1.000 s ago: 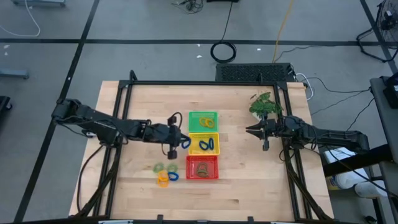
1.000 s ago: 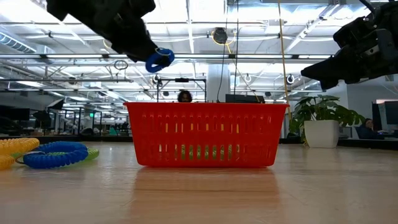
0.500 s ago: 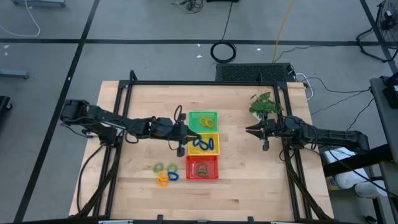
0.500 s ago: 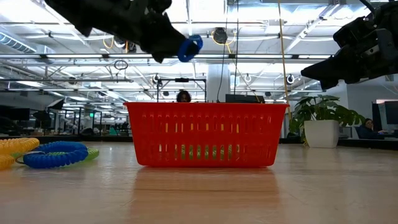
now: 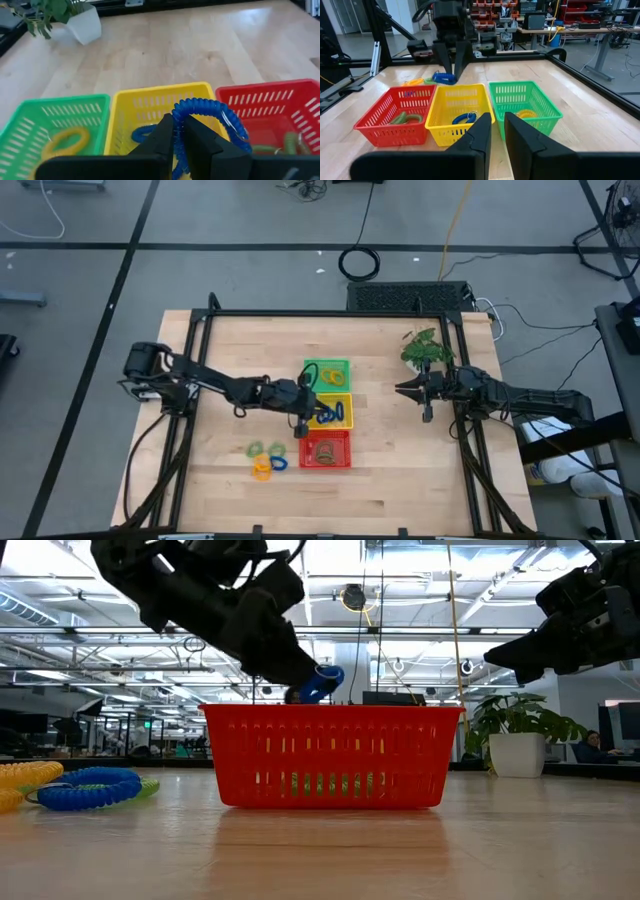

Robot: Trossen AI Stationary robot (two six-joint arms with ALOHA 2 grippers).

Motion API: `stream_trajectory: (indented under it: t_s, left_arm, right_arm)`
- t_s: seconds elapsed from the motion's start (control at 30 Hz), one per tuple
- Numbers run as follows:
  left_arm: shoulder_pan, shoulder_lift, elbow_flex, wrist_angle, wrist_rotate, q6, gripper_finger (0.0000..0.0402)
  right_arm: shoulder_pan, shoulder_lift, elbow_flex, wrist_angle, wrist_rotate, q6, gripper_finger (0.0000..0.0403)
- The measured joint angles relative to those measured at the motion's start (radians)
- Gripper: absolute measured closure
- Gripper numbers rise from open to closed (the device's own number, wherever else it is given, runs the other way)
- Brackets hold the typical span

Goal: Sort spring keychains into baskets
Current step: Put the blue spring keychain into the yellow basket

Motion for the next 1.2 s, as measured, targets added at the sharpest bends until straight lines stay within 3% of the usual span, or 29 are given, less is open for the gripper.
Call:
stream_trajectory:
  t_s: [1.2]
  left_arm:
    - [0.002,0.039,0.000,-0.043,-0.008,0.000,0.0366]
  right_arm:
    - [0.000,0.000,0.000,0.000,0.000,0.000,0.0365]
